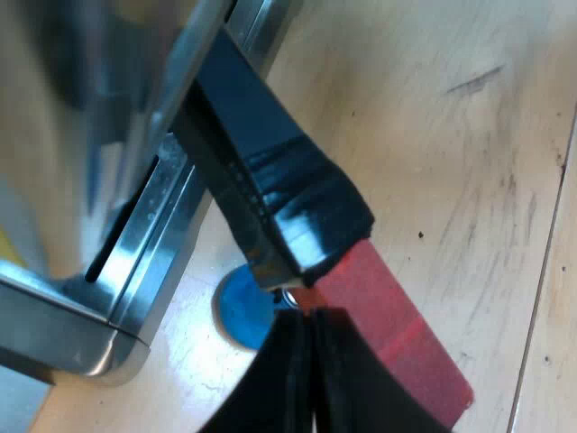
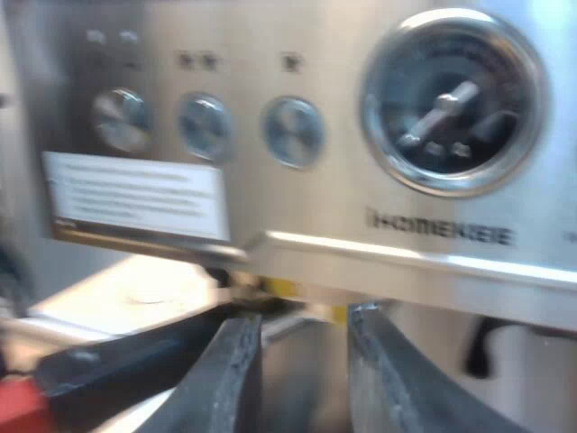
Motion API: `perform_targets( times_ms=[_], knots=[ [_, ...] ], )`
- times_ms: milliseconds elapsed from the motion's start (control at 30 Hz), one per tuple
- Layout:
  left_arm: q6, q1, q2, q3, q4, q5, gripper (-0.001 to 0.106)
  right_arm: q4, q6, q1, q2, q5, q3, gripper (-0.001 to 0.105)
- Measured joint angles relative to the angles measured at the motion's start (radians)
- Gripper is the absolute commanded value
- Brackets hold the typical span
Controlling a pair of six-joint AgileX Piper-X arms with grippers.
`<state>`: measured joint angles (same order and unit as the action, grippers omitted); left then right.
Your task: Put the handle in the coffee machine
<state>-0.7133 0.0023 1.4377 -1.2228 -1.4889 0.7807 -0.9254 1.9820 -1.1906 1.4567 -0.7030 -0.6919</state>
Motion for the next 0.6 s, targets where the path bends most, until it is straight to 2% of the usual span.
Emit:
perform_targets(
  times_ms=[300, 433, 600],
  knots=[
    [-0.063, 0.000, 0.000, 0.000, 0.002, 0.007, 0.000, 0.400, -0.167, 0.000, -0.238, 0.258, 0.000, 0.027],
    [-0.068, 0.000, 0.000, 0.000, 0.002, 0.007, 0.000, 0.525, -0.220, 0.000, -0.327, 0.312, 0.000, 0.027],
    [-0.123, 0.000, 0.000, 0.008, 0.002, 0.028, 0.000, 0.624, -0.230, 0.000, -0.410, 0.313, 0.002, 0.027]
  ],
)
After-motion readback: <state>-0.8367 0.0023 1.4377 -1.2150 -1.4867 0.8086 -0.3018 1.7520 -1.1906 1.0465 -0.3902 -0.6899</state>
